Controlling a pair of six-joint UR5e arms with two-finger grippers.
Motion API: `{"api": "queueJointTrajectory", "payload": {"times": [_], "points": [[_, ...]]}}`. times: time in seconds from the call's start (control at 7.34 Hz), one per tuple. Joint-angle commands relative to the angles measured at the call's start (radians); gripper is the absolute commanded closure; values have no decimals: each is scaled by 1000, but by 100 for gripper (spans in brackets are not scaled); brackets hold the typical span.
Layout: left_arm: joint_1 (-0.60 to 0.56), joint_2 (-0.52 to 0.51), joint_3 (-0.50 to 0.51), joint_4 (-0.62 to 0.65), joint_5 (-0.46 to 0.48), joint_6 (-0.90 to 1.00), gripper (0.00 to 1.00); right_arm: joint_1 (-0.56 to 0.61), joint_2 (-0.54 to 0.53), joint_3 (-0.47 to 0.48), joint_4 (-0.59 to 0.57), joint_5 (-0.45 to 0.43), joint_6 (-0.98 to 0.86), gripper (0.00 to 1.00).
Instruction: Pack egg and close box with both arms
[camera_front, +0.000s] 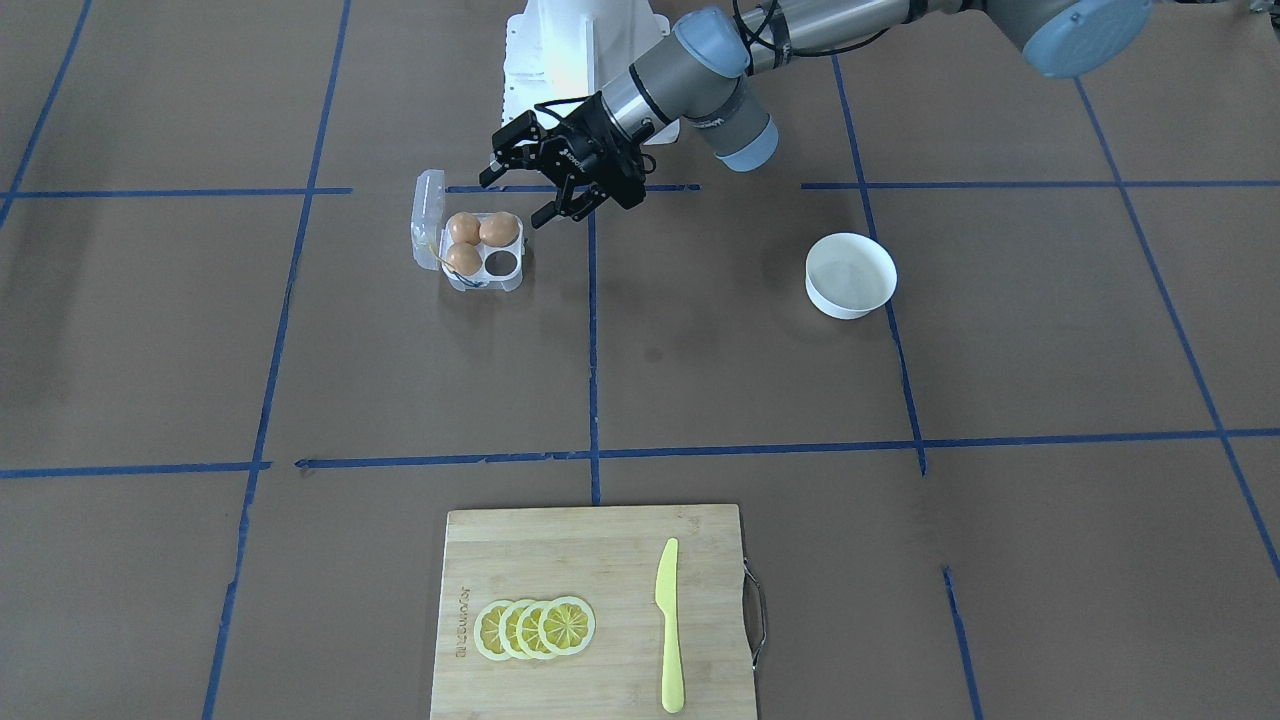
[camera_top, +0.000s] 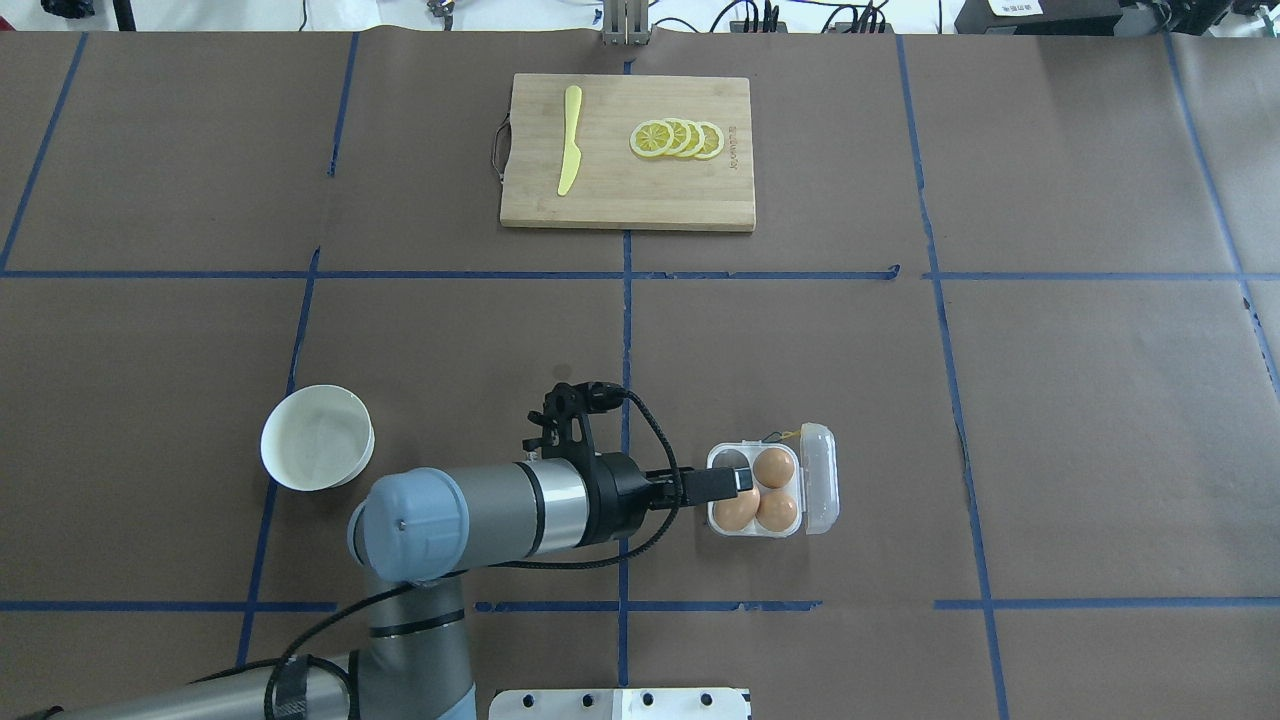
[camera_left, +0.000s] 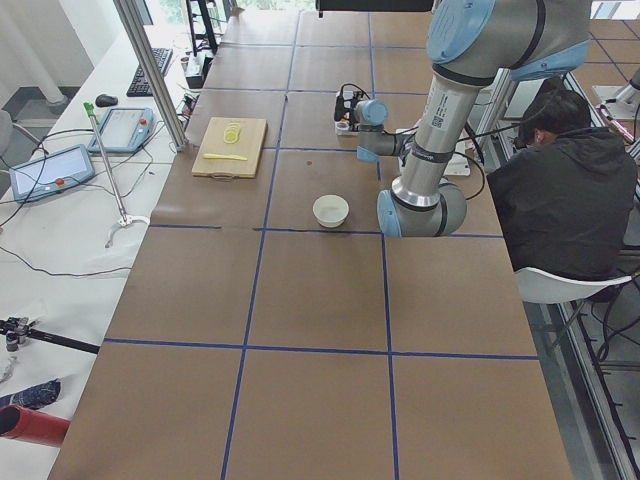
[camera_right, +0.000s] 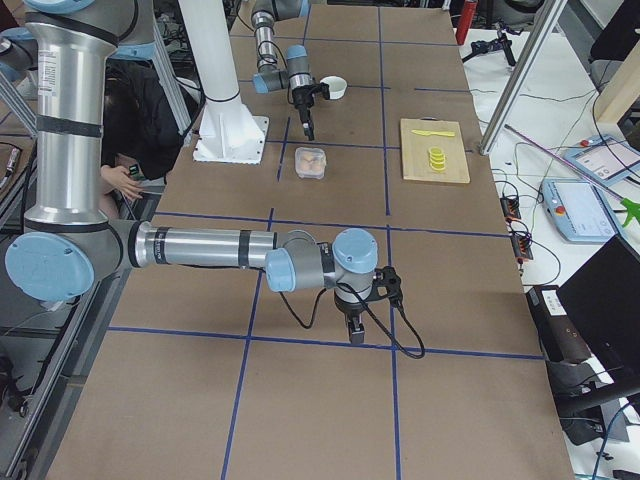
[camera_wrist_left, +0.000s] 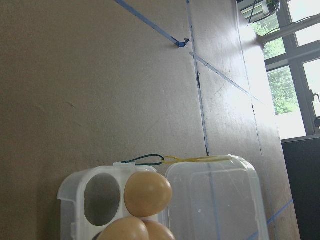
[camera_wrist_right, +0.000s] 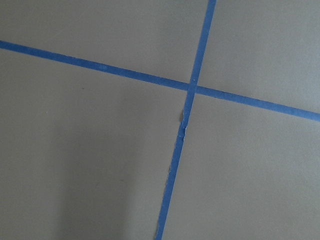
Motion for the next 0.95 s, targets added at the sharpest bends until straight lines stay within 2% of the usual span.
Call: {"api": "queueJointTrajectory", "payload": {"times": [0.0, 0.27, 0.41, 0.54, 0.68, 0.82], "points": [[-111, 61, -122, 186, -172, 97, 1, 0, -5, 0, 0, 1, 2, 0], [-296, 139, -245, 481, -313, 301, 1, 0, -7, 2, -1, 3, 6, 0], [-411, 168, -300, 625, -341, 446, 1, 0, -5, 6, -1, 3, 35, 0], [-476, 255, -359, 698, -340, 610, 0, 2, -2, 12, 0, 7, 117, 0], [-560, 361, -381, 701, -341, 792, 0, 2, 1, 24, 2, 7, 145, 0], [-643, 424, -378, 708, -346, 1022, 0, 2, 1, 63, 3, 4, 143, 0]]}}
